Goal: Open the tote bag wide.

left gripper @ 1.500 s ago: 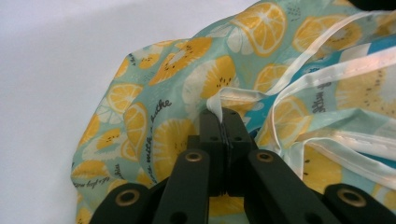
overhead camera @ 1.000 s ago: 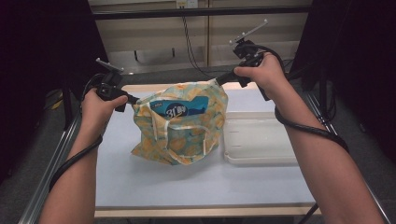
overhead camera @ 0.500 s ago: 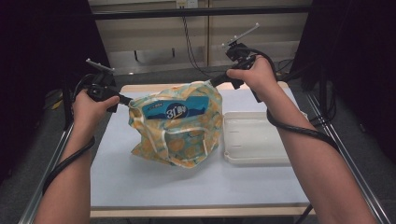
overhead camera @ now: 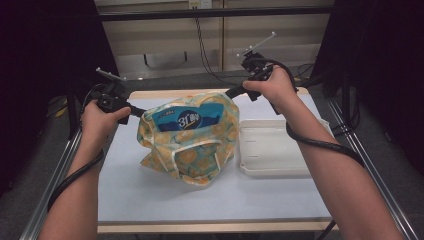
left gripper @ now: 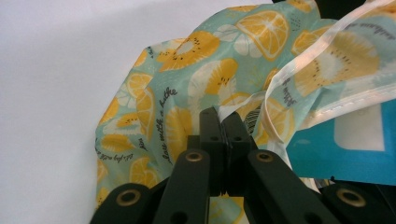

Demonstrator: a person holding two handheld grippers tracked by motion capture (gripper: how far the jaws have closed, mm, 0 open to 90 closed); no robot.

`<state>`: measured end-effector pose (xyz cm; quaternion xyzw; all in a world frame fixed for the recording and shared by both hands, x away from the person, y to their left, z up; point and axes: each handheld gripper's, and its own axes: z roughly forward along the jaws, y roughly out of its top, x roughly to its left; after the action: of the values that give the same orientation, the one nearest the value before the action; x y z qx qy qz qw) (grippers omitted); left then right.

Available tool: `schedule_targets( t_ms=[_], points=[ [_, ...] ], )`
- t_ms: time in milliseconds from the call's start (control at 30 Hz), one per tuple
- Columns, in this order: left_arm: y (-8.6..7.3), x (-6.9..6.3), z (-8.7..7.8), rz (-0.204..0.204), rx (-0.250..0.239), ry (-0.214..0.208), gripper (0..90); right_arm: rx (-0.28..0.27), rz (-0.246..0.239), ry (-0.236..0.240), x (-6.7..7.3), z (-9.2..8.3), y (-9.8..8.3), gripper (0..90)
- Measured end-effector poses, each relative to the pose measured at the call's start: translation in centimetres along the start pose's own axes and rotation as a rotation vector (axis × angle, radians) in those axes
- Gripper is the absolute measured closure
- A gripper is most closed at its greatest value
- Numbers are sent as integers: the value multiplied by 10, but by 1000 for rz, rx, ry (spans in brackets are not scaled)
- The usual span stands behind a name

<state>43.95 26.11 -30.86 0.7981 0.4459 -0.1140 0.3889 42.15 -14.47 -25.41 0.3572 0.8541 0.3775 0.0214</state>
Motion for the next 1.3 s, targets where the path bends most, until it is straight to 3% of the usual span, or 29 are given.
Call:
schedule_targets(
  t_ms=[33, 67, 200, 233, 367, 400, 467, 533, 667, 800, 833, 1133, 1300],
  points=[
    [0, -2, 1, -17, -9, -7, 893, -2, -9, -1, 1, -1, -1, 866],
    [0, -1, 0, 3, 9, -6, 893, -3, -7, -12, 2, -2, -1, 853],
    [-2, -4, 1, -28, -26, 0, 890, 6, -25, -19, 4, -5, -5, 761],
    [-2, -2, 0, -1, -3, 7, 890, 8, -27, -25, 4, -5, -7, 742],
    [-4, -4, 2, -39, -35, 5, 885, 16, -41, -31, 4, -8, -13, 675],
    [-4, -4, 2, -36, -35, 4, 883, 14, -40, -33, 5, -10, -14, 673],
    [-4, -1, -1, 6, -16, 14, 878, 12, -38, -35, 6, -13, -17, 637],
    [-5, -3, 0, -16, -24, 2, 879, 18, -57, -33, 8, -14, -20, 610],
    [-7, -3, 0, -20, -34, 5, 875, -5, -73, -28, 7, -17, -26, 563],
    [-7, -3, -2, 10, -16, 16, 861, 14, -82, -43, 8, -18, -30, 544],
    [-7, -6, -1, -19, -35, 13, 860, 8, -93, -34, 8, -17, -31, 544],
    [-7, -7, -4, -1, -32, 25, 812, 6, -102, -25, 7, -8, -35, 539],
    [-8, -9, -8, -19, -49, 42, 677, 9, -92, -28, 4, -5, -38, 536]
  ],
)
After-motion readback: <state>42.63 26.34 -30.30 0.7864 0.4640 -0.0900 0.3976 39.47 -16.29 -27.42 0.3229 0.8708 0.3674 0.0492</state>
